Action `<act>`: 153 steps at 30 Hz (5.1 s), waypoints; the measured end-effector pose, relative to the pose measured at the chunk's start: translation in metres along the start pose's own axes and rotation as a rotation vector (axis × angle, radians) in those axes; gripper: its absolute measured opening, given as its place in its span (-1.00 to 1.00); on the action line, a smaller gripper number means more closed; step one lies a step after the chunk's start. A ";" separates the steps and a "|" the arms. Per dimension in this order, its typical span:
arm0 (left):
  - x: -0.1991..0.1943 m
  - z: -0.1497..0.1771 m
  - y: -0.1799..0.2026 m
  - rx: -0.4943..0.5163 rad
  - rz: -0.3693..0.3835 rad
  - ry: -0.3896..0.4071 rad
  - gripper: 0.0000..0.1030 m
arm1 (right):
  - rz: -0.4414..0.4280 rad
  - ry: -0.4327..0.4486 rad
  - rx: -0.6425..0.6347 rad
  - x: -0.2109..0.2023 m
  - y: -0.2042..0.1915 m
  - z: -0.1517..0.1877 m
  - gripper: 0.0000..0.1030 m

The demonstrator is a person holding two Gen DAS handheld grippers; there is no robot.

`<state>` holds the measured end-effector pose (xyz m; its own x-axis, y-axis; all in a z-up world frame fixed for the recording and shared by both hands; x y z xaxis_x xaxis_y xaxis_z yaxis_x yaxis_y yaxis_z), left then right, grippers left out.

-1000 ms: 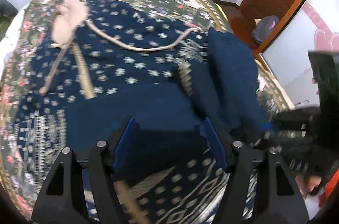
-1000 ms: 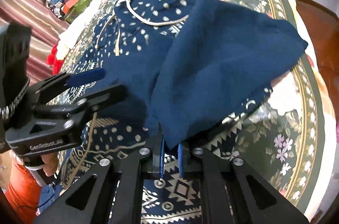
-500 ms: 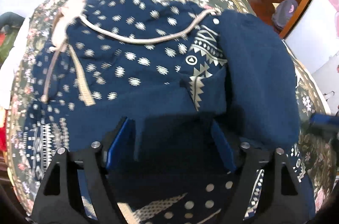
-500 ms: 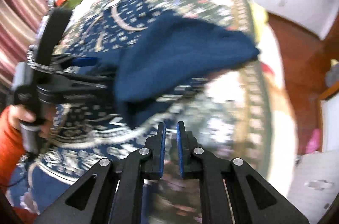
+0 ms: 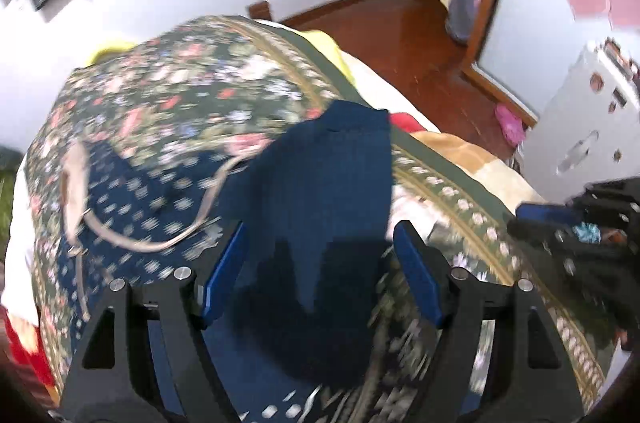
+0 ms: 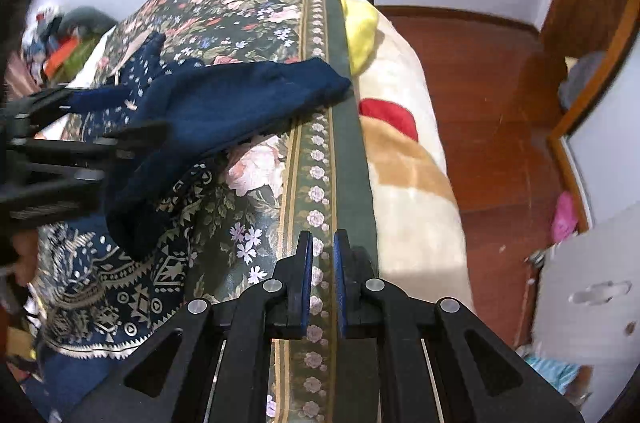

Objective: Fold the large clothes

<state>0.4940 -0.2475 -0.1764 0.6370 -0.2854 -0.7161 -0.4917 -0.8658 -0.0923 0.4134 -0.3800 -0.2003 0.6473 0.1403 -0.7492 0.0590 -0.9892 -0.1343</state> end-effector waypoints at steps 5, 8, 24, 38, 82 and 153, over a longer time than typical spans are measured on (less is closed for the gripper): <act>0.065 -0.006 0.031 0.055 -0.002 -0.102 0.23 | -0.019 0.000 0.023 -0.001 0.005 0.006 -0.88; 0.086 -0.006 0.040 0.120 -0.038 -0.088 -0.12 | -0.032 -0.002 0.014 -0.002 0.006 0.008 -0.88; -0.086 -0.011 -0.103 -0.107 -0.089 0.166 -0.92 | -0.141 0.049 -0.049 0.010 -0.053 -0.016 -0.88; -0.140 0.150 -0.212 -0.276 -0.240 0.087 -0.91 | -0.154 0.061 -0.102 0.026 -0.127 -0.045 -0.88; -0.185 0.208 -0.281 -0.509 -0.343 0.303 -0.69 | 0.094 0.007 -0.400 0.094 -0.162 -0.010 -0.88; -0.164 0.165 -0.366 -0.451 -0.361 0.101 0.45 | -0.114 0.131 -0.362 0.066 -0.253 -0.136 0.86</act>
<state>0.4716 0.1844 -0.1394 0.7815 0.0413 -0.6226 0.0537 -0.9986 0.0013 0.5446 -0.1266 -0.1270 0.7109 0.2668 -0.6507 0.3851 -0.9219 0.0428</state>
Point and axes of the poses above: each gripper's, at about its wrist camera, not at the fingertips, and x roughly the way its jaws point, y to its right, z to its underside, the point moved 2 cm from there along x, roughly the way its jaws point, and after that the axes turned 15 degrees about y, right-handed, at the moved point
